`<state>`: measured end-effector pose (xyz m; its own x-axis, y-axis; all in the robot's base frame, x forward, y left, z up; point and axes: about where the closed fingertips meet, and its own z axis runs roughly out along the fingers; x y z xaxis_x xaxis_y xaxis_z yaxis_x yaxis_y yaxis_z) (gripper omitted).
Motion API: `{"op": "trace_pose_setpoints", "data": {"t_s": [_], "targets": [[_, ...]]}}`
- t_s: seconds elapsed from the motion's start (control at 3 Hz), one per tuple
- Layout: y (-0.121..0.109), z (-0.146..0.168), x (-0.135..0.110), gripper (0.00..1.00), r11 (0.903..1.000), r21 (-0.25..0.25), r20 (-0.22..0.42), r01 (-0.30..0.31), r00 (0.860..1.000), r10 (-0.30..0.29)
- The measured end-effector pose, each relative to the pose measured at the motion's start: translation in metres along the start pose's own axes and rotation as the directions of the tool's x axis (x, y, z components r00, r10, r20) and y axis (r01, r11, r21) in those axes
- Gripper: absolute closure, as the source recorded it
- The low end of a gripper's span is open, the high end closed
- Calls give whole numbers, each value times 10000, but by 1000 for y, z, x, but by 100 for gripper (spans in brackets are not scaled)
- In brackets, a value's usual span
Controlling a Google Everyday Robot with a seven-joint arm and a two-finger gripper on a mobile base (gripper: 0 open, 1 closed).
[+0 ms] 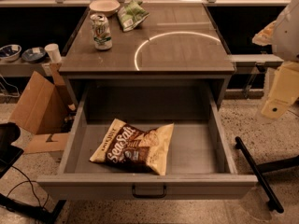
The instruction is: Pick brown chip bag from top drawer and place on counter
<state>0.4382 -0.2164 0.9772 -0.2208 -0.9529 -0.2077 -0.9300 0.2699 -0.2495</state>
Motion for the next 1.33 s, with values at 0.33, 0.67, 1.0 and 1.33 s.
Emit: {"op": "trace_pose_setpoints", "data": {"t_s": [0.33, 0.67, 1.0, 1.33], "targets": [[0, 0, -1, 0, 10000, 28, 10, 11, 10000, -11], [-14, 25, -21, 0, 9992, -115, 516, 376, 9980, -369], [-33, 84, -62, 0, 9933, -577, 1041, 997, 9902, -933], [-44, 143, -92, 0, 9869, -936, 1200, 1315, 9855, -1199]]}}
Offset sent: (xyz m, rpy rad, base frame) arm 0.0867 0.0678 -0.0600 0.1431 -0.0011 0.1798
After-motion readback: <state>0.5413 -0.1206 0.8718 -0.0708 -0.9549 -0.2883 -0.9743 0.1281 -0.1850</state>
